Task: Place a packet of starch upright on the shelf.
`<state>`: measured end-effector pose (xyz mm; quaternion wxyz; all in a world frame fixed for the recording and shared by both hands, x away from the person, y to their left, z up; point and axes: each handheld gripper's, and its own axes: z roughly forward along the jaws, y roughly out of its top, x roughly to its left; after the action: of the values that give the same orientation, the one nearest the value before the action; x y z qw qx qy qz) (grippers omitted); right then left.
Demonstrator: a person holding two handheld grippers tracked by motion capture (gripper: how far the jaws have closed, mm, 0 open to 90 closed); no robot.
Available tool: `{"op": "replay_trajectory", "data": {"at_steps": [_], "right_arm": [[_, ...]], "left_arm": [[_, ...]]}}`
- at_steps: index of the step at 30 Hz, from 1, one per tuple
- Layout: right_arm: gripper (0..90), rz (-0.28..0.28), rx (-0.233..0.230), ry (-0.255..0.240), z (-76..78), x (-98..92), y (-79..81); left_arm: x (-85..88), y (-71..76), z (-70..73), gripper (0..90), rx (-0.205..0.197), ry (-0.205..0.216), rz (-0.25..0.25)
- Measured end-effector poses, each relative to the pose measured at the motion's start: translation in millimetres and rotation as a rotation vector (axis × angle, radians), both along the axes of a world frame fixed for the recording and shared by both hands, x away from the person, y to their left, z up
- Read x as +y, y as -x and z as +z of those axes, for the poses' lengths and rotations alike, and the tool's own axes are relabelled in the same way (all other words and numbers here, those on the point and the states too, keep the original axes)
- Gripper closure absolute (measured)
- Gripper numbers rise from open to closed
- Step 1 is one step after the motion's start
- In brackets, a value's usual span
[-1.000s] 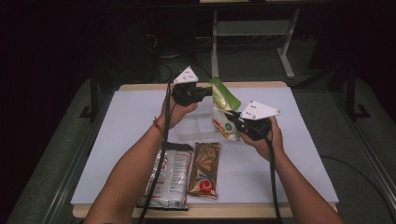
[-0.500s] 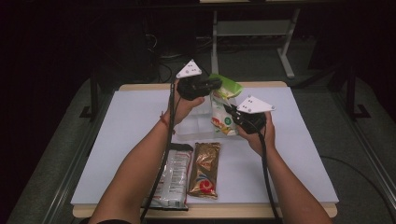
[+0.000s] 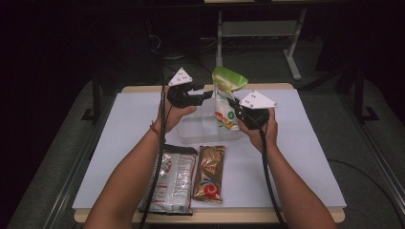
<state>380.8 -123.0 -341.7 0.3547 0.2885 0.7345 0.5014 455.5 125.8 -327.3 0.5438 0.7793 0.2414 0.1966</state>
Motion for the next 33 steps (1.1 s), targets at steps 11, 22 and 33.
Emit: {"op": "replay_trajectory", "data": {"at_steps": [11,22,33], "right_arm": [[88.6,-0.052,0.001,0.038,-15.4,3.3,-21.7],[88.5,-0.073,0.008,0.028,-27.0,2.4,-37.6],[88.3,-0.032,0.043,0.027,-45.2,4.5,-28.1]], "left_arm": [[45.5,48.0,-10.5,40.0,-0.031,-0.066,0.002],[92.7,108.0,-41.8,33.6,-0.011,-0.164,0.01],[144.8,144.3,-79.2,31.5,0.061,-0.209,0.088]]}}
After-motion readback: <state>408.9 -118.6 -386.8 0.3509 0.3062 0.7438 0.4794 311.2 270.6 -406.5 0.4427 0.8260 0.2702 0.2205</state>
